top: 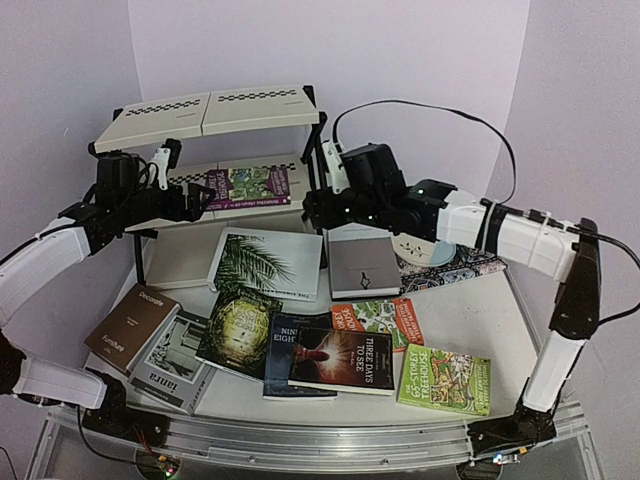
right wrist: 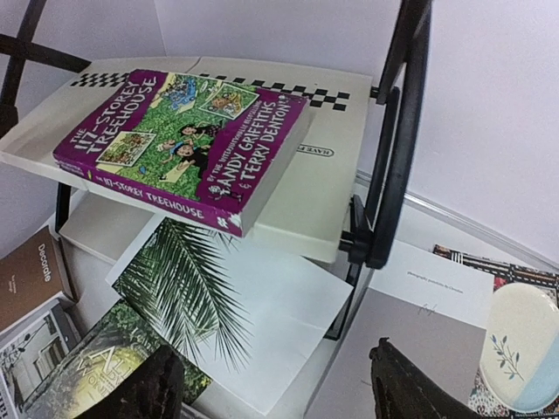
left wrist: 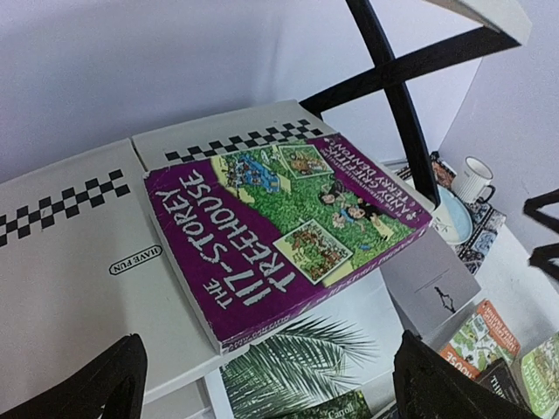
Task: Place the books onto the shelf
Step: Place the book on the shelf, then adjust the book on the shelf.
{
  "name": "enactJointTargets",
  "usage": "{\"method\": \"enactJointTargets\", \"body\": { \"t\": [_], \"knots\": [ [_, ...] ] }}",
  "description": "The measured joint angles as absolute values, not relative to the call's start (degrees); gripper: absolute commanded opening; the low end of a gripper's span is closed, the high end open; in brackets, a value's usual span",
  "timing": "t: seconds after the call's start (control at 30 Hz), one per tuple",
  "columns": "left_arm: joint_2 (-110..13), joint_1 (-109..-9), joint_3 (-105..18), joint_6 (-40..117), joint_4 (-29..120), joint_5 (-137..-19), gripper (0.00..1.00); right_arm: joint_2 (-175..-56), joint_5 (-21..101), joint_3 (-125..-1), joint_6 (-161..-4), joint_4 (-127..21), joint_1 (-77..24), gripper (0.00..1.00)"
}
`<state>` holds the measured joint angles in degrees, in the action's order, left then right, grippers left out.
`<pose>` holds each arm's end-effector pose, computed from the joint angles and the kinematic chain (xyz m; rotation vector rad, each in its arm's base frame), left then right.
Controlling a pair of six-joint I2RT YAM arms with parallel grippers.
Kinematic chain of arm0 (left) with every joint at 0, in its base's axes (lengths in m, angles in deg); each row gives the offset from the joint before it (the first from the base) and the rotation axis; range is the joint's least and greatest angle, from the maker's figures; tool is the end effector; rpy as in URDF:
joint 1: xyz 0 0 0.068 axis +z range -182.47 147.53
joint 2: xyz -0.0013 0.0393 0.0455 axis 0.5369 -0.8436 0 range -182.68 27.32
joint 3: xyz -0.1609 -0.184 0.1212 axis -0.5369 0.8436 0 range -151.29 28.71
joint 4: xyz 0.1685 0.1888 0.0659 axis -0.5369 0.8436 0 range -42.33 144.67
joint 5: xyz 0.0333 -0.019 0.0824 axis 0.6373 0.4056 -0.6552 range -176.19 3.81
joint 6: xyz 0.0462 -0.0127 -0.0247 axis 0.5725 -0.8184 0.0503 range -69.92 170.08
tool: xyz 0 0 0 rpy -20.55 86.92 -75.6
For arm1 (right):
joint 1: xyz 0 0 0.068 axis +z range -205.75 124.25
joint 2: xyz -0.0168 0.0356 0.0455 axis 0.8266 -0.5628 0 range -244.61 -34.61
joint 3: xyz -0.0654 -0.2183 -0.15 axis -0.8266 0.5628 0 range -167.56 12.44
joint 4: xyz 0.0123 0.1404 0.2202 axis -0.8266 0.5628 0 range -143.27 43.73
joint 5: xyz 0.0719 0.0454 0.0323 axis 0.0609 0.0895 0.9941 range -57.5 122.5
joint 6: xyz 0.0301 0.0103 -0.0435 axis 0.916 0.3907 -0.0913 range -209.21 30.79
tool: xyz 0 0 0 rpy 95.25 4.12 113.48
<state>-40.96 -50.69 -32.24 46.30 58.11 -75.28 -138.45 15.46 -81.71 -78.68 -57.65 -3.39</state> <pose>0.2608 -0.0930 0.3537 0.3688 1.8628 -0.4412 0.2782 0.3439 0.3779 -0.3848 1.6482 0.5831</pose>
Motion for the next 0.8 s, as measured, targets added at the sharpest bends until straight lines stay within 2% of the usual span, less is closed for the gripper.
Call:
{"method": "enactJointTargets", "body": {
  "t": [0.33,0.8],
  "knots": [
    [-47.89,-49.77,-33.42,55.16,60.21,-74.77,1.00,-127.79,15.06,-72.35,-78.38,-60.37,-3.39,0.75],
    [-52.52,-49.77,-34.46,58.72,58.01,-71.71,0.89,-125.09,15.11,-70.92,-78.27,-61.04,-3.39,0.75]
  ]
}}
